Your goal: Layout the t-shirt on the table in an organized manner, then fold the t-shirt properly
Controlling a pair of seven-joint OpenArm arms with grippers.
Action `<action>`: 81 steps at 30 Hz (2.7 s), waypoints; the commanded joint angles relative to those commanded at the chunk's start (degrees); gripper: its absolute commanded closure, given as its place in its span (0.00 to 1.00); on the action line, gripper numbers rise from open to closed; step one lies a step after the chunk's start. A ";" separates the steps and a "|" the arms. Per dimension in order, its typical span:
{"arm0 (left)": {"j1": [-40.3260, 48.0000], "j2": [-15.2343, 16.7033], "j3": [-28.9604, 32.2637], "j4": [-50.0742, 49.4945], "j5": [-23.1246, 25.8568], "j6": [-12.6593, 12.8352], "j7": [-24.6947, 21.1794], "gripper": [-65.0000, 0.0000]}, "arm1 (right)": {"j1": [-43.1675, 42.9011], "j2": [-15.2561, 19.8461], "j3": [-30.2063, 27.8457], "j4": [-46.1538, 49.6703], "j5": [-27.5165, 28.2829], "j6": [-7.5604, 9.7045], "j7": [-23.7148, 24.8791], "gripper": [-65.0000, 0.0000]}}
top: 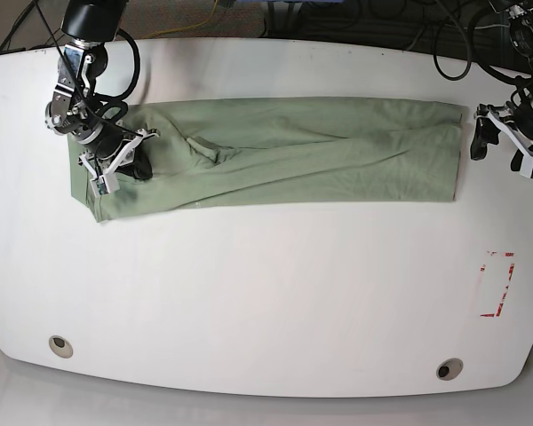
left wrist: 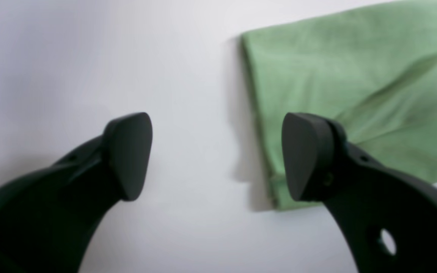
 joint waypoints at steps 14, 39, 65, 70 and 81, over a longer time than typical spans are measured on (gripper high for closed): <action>-3.69 -0.09 5.80 -12.92 -0.88 0.00 -0.09 0.22 | -0.09 0.00 0.00 0.00 0.00 0.00 0.00 1.00; -5.36 2.46 16.97 -13.27 -0.70 0.00 -0.18 0.22 | 0.00 0.00 0.09 0.00 0.00 0.00 0.00 1.00; -5.45 2.46 16.79 -11.52 -0.79 0.00 -1.58 0.97 | 0.26 0.09 0.09 0.00 0.00 0.00 0.00 1.00; -4.92 2.11 16.88 -7.03 -0.35 0.00 -2.02 0.97 | 0.00 0.09 0.09 0.00 0.00 0.00 0.00 1.00; -4.22 0.97 13.80 -0.97 7.12 0.00 0.79 0.97 | -3.08 -0.09 0.09 6.95 0.09 0.00 -1.49 1.00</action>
